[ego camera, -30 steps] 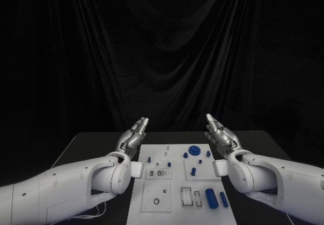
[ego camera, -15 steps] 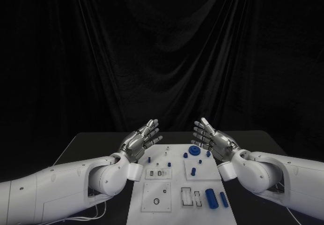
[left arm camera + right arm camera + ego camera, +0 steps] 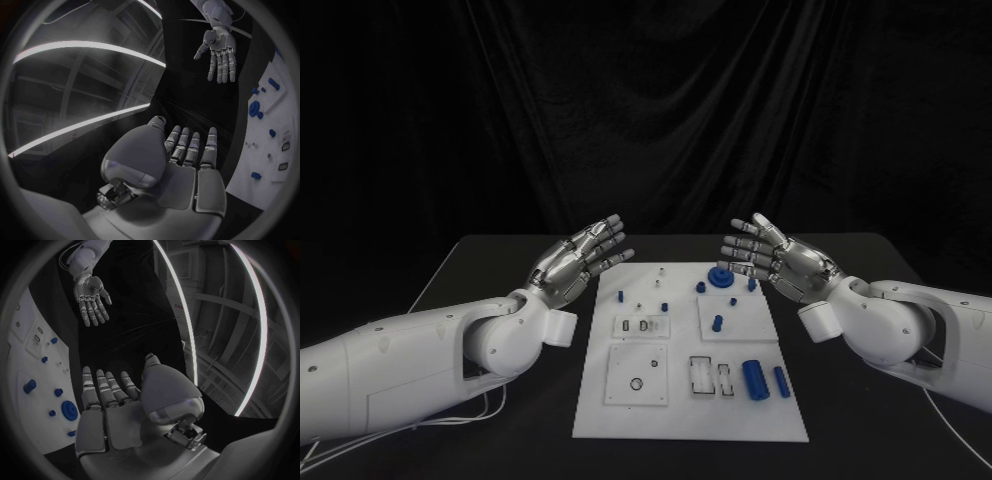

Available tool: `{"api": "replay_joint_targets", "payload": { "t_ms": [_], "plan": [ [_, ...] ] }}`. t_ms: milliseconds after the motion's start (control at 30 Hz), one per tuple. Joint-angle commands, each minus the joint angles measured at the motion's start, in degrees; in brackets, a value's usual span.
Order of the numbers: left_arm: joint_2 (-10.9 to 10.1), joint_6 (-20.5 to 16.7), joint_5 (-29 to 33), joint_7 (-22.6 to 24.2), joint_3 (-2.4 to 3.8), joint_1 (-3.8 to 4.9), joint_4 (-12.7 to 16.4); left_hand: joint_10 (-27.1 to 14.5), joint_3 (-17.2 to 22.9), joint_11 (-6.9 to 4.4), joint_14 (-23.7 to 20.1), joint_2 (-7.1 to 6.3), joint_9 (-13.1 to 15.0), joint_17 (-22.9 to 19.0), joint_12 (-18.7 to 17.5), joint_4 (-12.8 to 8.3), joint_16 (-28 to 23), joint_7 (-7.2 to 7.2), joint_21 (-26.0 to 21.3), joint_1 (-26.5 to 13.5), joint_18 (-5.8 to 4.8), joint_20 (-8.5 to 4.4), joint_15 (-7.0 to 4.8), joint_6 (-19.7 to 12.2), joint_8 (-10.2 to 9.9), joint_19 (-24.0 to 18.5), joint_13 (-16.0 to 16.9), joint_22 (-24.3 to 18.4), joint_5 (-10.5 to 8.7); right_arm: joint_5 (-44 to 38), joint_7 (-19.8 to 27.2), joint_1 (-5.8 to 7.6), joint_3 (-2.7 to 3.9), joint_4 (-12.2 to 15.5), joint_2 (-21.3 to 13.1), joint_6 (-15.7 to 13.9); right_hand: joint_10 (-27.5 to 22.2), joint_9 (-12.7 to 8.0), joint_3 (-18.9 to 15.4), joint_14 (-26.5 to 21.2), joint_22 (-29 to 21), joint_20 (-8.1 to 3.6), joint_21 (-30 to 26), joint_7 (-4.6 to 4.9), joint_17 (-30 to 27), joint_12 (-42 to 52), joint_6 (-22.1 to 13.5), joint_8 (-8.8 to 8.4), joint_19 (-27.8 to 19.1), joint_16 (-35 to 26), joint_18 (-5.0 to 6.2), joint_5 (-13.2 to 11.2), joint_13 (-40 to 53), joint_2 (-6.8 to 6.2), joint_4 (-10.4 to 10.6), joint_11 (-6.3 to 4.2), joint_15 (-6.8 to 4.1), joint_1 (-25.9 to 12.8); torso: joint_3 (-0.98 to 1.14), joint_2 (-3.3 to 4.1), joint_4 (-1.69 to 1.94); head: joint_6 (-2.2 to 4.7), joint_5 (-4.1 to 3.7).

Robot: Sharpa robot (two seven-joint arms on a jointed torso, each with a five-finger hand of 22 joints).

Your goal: Assemble the parts on the task board

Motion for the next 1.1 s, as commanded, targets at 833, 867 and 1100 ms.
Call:
{"api": "replay_joint_targets", "payload": {
  "t_ms": [833,867,1100],
  "plan": [
    [-14.84,1.85,-2.27,8.03,0.61,0.56,12.62,9.21,9.10,4.71,17.11,-4.21,0.75,4.64,10.89,-3.24,15.31,1.60,9.54,-0.90,0.70,0.97,3.61,9.43,4.26,14.71,1.54,3.65,3.77,-44.26,-13.71,11.86,0.10,0.63,0.91,-12.99,27.63,4.06,16.74,41.30,41.62,-7.21,59.45,6.39,19.58,25.10,24.48,18.32,39.98,44.33,-0.79,2.23,5.25,-8.33,-16.39,-3.86,-7.27,21.32,-0.43,7.48,0.53,-2.21,-1.00],
    [-15.07,1.77,-2.26,8.03,0.65,0.59,12.93,9.32,9.20,4.75,17.31,-4.26,0.76,4.69,10.92,-3.27,15.47,1.59,9.64,-0.98,0.68,1.00,3.66,9.56,4.29,14.81,1.54,3.69,3.76,-47.67,-15.10,12.32,0.10,0.58,1.15,-13.16,27.81,3.80,17.64,42.36,45.67,-7.22,62.05,6.15,19.91,24.48,24.90,17.75,42.68,45.46,-1.41,0.54,5.02,-8.76,-15.96,-3.85,-7.31,20.95,-0.48,7.64,0.55,-2.42,-1.10],
    [-16.20,1.45,-2.25,7.62,0.83,0.82,14.33,9.64,9.49,4.90,17.87,-4.52,0.78,4.81,11.01,-3.37,15.94,1.70,9.89,-1.26,0.52,1.16,3.98,9.98,4.40,14.98,1.53,3.80,3.72,-84.64,-27.66,15.24,0.10,-0.16,4.06,-12.98,29.79,2.51,24.10,49.99,61.84,-7.76,71.07,3.83,24.07,18.73,29.39,11.90,53.42,50.77,-4.17,-6.14,2.94,-14.20,-12.54,-4.26,-7.98,18.12,-0.86,10.09,1.26,-0.89,-2.38]
  ]
}}
